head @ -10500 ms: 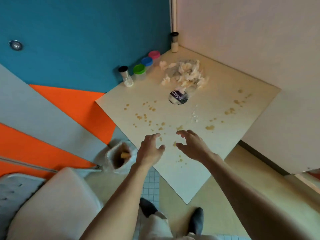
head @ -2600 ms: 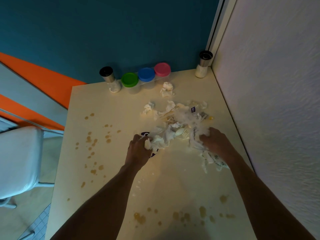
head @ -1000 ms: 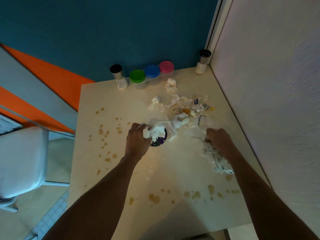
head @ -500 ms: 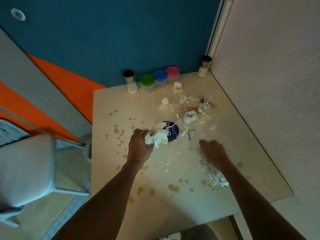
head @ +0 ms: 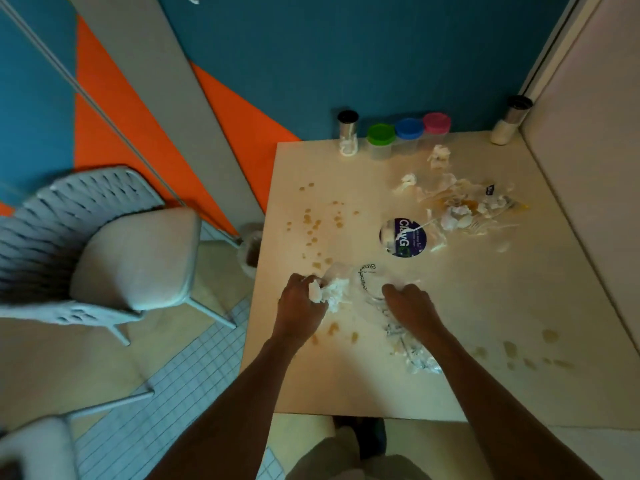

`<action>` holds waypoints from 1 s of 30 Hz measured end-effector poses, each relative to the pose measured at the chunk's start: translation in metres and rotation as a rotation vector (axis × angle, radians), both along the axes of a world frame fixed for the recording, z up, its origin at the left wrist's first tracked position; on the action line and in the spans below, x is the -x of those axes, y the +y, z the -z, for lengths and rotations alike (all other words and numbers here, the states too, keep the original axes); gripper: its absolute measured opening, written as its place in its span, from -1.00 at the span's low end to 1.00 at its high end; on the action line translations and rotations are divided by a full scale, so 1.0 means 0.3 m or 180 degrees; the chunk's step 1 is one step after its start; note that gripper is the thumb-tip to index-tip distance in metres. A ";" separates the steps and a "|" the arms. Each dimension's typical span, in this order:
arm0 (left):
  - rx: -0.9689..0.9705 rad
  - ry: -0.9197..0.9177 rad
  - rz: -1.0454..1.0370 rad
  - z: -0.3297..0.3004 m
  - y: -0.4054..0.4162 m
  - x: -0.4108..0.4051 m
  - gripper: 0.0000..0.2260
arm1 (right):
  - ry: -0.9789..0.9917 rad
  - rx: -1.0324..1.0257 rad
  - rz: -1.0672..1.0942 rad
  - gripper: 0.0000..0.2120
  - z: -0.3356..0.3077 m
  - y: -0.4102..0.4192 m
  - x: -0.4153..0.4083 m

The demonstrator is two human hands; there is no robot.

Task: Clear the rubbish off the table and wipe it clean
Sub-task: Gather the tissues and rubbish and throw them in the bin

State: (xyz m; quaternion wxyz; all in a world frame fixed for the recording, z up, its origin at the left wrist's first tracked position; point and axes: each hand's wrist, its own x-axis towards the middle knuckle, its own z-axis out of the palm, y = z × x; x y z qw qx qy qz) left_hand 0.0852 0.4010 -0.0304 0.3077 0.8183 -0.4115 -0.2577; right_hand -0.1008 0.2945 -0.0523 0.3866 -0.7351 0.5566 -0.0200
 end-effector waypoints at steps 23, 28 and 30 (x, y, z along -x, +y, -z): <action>0.0496 0.0341 -0.0994 0.025 0.586 -0.648 -0.70 | -0.0235 -0.0558 -0.0146 -0.66 -0.129 0.474 -0.857; 0.0198 0.0250 -0.0918 0.057 0.670 -0.913 -0.70 | -0.0041 -0.0649 -0.0242 -0.67 -0.081 0.572 -1.106; 0.0067 0.0262 -0.0910 0.067 0.691 -1.008 -0.71 | 0.0100 -0.0647 -0.0377 -0.67 -0.047 0.584 -1.185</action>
